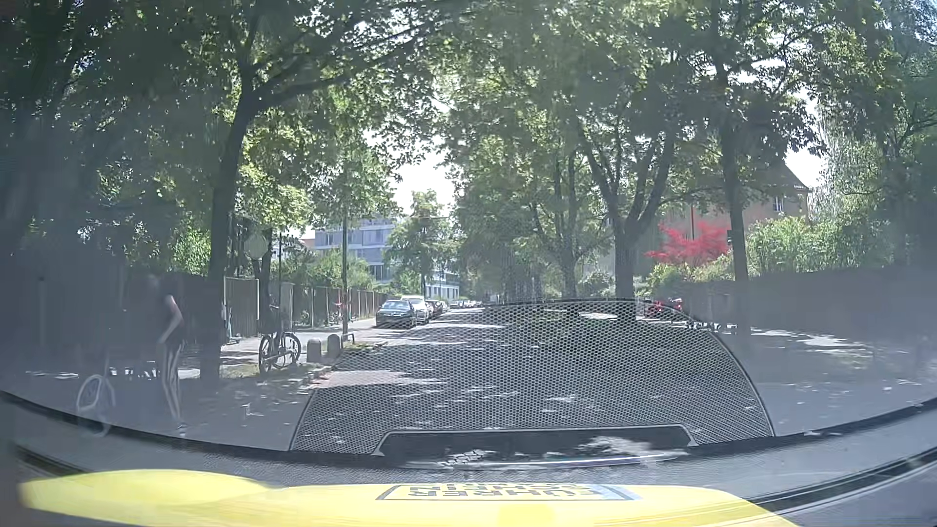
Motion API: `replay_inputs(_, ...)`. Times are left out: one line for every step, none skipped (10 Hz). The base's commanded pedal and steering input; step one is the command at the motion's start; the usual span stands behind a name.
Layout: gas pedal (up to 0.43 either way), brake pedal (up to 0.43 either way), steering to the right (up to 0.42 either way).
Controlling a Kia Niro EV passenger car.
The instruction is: Follow the waypoints while adhering to traffic rules and regulations
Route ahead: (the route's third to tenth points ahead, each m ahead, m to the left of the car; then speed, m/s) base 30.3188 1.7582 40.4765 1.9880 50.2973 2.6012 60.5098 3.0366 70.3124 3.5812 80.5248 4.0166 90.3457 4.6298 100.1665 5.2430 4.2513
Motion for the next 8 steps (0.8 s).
replay_inputs(0.13, 0.0, 0.01)
replay_inputs(0.138, 0.0, 0.01)
replay_inputs(0.138, 0.0, 0.009)
replay_inputs(0.138, 0.0, 0.009)
replay_inputs(0.138, 0.0, 0.008)
replay_inputs(0.138, 0.0, 0.007)
replay_inputs(0.138, 0.0, 0.003)
replay_inputs(0.138, 0.0, -0.004)
